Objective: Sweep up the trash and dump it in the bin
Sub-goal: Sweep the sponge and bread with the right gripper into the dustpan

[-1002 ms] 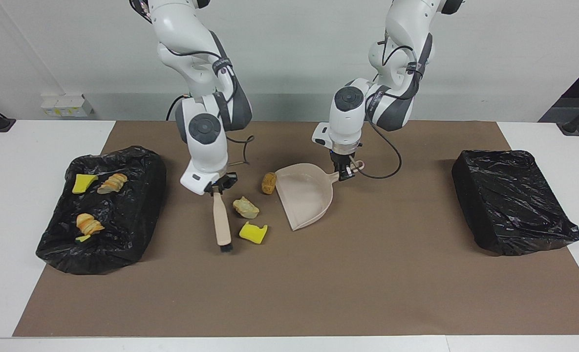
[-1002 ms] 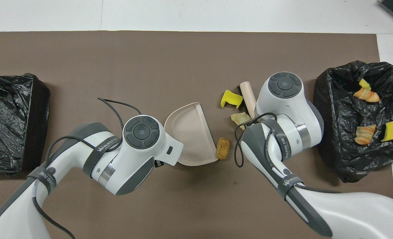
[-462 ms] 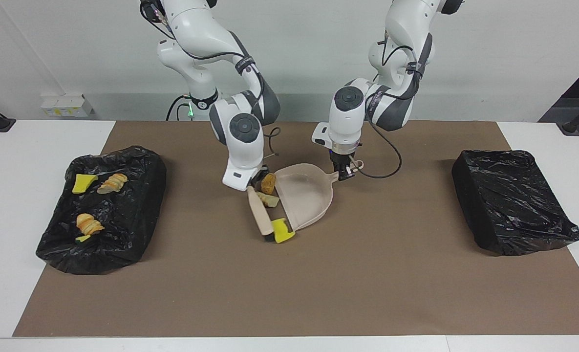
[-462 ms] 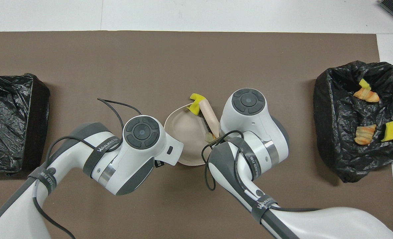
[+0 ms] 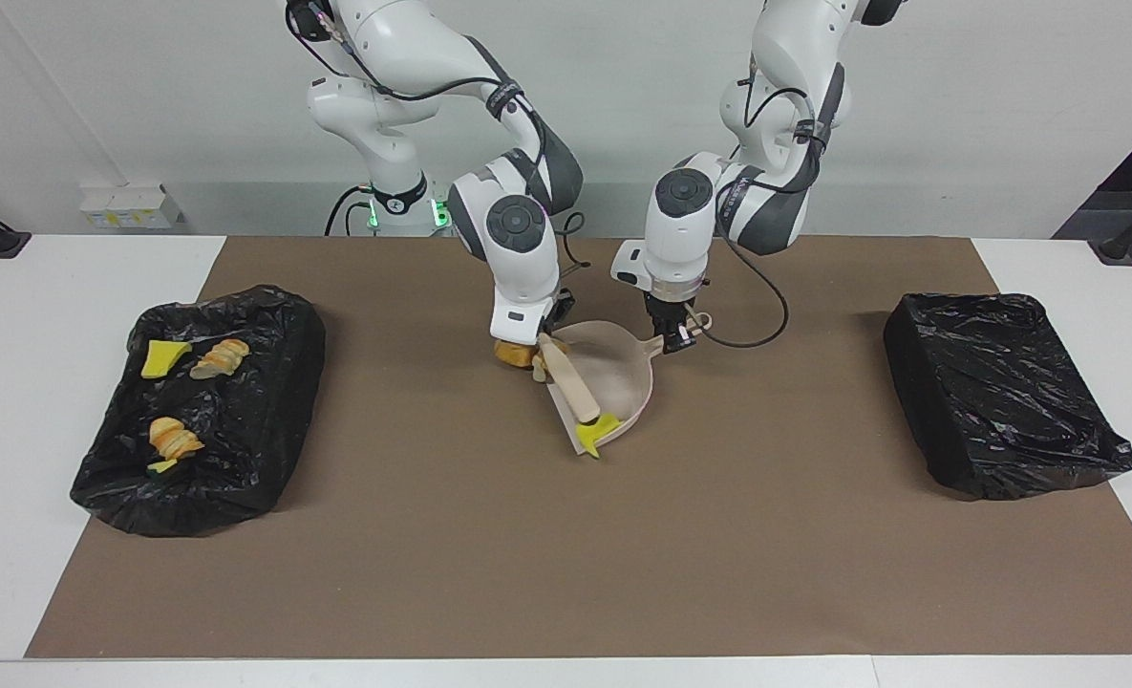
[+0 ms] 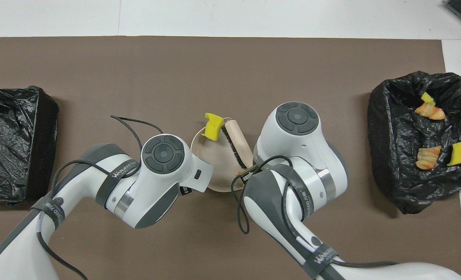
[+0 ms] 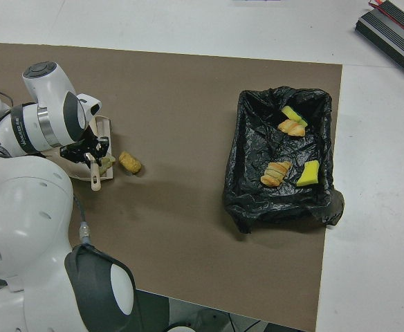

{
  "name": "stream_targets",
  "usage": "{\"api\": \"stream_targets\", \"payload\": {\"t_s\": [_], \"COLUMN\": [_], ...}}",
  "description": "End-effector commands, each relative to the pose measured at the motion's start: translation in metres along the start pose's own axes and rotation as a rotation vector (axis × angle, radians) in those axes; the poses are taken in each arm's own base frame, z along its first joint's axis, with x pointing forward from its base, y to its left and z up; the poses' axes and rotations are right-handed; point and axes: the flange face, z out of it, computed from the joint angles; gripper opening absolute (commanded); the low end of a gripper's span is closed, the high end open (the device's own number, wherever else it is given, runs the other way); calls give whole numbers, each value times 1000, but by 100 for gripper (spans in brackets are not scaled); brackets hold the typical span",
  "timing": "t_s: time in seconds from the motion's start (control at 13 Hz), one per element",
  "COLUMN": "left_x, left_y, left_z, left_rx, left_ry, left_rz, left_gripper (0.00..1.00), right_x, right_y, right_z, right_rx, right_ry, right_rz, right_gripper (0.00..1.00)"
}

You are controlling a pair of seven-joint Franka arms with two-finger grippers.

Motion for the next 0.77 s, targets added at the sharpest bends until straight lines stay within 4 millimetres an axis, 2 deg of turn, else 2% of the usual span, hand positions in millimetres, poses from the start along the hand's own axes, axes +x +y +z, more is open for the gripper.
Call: {"api": "stream_targets", "payload": {"t_s": [0.0, 0.15, 0.23, 0.46, 0.54, 0.69], "left_x": [-7, -7, -7, -7, -6, -6], "left_y": [5, 4, 5, 4, 4, 4], "left_z": [-3, -3, -3, -4, -4, -4], "left_rx": [14, 14, 13, 12, 12, 12], "left_ry": [13, 13, 12, 29, 31, 31], "left_rz": [-26, -27, -27, -40, -48, -54], "left_gripper": [0, 0, 0, 0, 0, 0], "right_x": [-18, -27, -34, -64, -77, -100], "right_y": [36, 62, 82, 132, 141, 137], "right_z": [-37, -35, -33, -13, -5, 17], "right_rx": [32, 20, 18, -14, -36, -57], "right_ry": [10, -22, -28, -44, -51, -57], "right_rz": [29, 77, 108, 219, 236, 261], "right_gripper": [0, 0, 0, 0, 0, 0]}}
